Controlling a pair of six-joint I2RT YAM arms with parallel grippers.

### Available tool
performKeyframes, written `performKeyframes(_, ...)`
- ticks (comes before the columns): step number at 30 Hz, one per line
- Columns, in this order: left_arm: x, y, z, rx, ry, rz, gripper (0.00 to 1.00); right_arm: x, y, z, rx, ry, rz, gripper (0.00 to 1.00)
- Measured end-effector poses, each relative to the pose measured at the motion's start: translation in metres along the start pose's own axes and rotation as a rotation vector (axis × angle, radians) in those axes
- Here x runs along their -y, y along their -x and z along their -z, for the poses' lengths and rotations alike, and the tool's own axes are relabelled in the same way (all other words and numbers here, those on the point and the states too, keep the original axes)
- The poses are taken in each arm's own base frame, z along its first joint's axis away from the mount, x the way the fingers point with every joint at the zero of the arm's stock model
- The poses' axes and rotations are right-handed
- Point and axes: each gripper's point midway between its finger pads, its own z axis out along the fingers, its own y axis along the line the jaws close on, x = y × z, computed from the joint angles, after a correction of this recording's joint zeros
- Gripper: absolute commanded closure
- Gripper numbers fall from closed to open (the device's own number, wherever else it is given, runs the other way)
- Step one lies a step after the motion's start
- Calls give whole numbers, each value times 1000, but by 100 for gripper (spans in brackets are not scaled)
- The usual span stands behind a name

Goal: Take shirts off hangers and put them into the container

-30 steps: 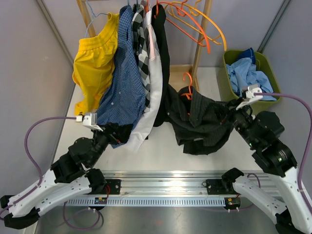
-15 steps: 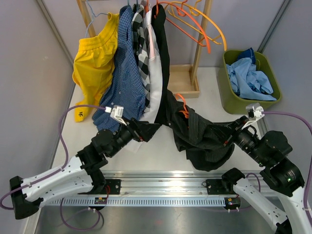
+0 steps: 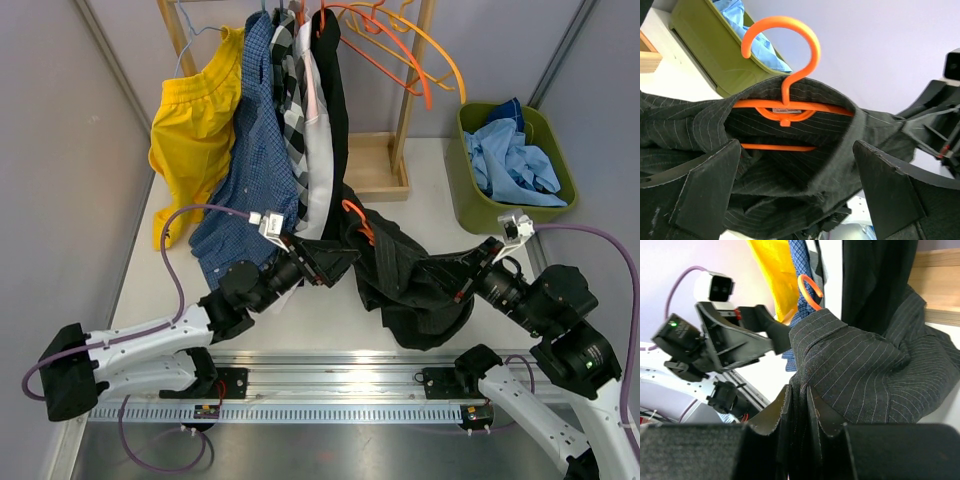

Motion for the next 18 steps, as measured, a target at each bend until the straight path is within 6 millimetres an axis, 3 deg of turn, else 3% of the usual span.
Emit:
performKeyframes(9, -7, -8, -23, 6, -5, -72, 3, -13, 2, -2, -8, 66, -30, 100)
performKeyframes(18, 14, 4, -33, 50, -45, -148, 5, -18, 3, -3, -10, 85, -41, 100)
